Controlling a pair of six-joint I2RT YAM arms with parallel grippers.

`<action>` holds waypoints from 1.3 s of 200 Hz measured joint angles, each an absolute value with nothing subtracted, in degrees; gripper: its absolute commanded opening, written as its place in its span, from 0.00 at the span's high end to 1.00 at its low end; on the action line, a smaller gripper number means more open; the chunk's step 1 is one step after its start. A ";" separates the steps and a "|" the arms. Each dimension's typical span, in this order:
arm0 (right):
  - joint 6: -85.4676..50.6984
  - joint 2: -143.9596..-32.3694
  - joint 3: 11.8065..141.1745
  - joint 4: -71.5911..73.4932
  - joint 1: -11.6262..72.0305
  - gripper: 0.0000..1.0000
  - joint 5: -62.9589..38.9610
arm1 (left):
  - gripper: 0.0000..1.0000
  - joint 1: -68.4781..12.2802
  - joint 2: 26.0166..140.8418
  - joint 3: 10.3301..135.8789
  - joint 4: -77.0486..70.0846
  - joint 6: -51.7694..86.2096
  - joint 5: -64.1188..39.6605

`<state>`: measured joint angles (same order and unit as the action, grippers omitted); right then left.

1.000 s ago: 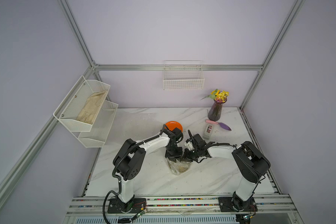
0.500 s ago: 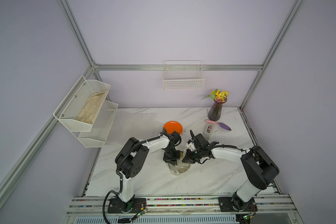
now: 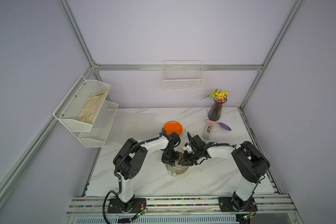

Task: Wrap dinner plates in bubble wrap
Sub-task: Wrap the plate in the bubble wrap.

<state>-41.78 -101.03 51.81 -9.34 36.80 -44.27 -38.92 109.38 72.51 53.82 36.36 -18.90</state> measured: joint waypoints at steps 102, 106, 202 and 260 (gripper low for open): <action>-34.89 -117.54 75.75 -14.85 20.25 0.43 -45.63 | 0.92 -38.26 107.68 69.47 50.70 35.77 -20.60; -34.89 -118.76 76.09 -14.79 20.32 0.43 -45.71 | 0.92 -38.26 107.68 69.45 50.70 35.79 -20.58; -42.37 -123.22 78.89 -4.56 20.58 1.00 -52.34 | 0.92 -38.26 107.48 69.10 50.30 35.79 -20.80; -38.61 -114.54 77.95 -10.61 20.58 1.00 -49.25 | 0.92 -38.26 107.33 68.88 50.00 35.81 -20.75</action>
